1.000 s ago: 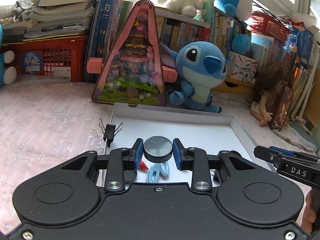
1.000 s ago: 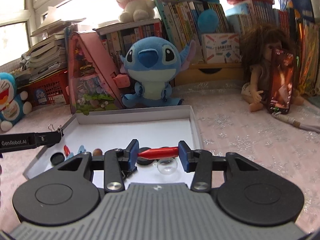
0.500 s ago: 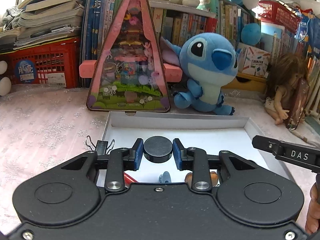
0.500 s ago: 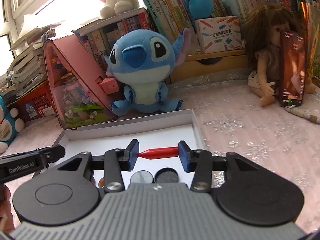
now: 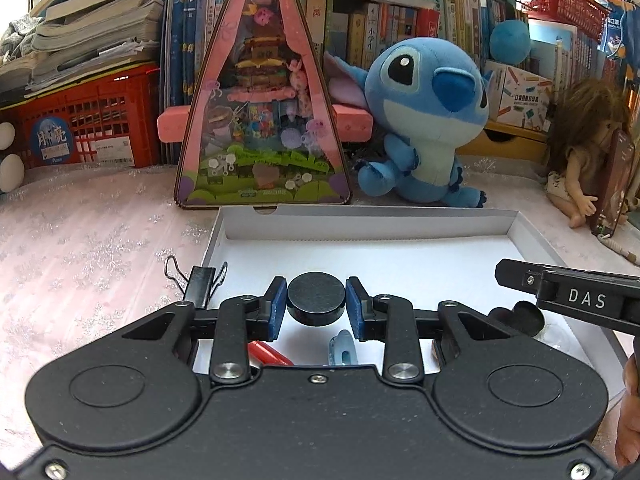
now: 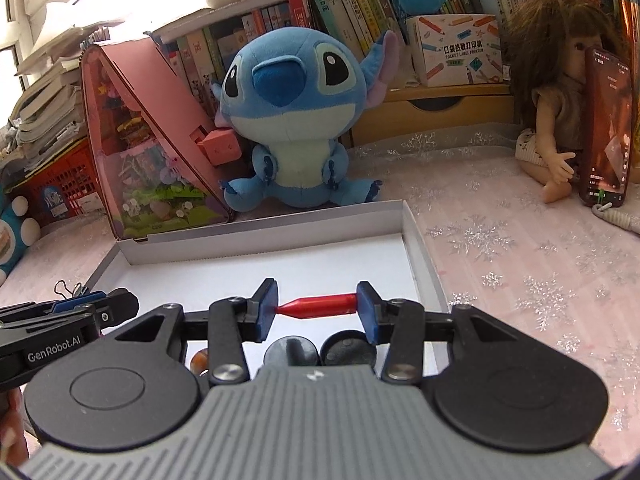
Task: Organize rigid objects
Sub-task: 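Lower the black lid and red stick into the tray and open both grippers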
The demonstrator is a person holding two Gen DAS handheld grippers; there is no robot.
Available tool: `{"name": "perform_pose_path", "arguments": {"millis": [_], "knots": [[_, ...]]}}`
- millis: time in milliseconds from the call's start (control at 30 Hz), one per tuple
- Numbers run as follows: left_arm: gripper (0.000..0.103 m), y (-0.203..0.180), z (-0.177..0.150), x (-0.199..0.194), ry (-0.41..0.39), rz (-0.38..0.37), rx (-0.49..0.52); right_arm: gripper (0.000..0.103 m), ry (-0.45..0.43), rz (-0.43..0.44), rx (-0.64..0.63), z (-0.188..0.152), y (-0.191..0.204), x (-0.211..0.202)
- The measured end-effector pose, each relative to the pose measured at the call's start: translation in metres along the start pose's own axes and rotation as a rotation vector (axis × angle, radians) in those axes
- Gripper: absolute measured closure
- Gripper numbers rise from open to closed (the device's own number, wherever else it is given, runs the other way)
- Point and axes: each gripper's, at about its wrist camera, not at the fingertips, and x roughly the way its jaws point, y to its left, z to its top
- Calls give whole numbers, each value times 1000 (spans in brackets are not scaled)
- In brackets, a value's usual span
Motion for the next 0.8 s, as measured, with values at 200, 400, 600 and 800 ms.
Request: {"name": "perform_pose_path", "arguments": {"millis": [200,400,600,800], "knots": [[73,2,-4,6,16,4,-10,55,9,-4,5,-2,-1,5],[73,4,-9,13,32,10,-14,55,20,-8,8,-3,-2,10],[73,2,-13,15,26,23,14,55,29,-8,12,-5,-2,12],[73,1,-15,15,22,24,18,54,39,-12,9,-6,-2,14]]}}
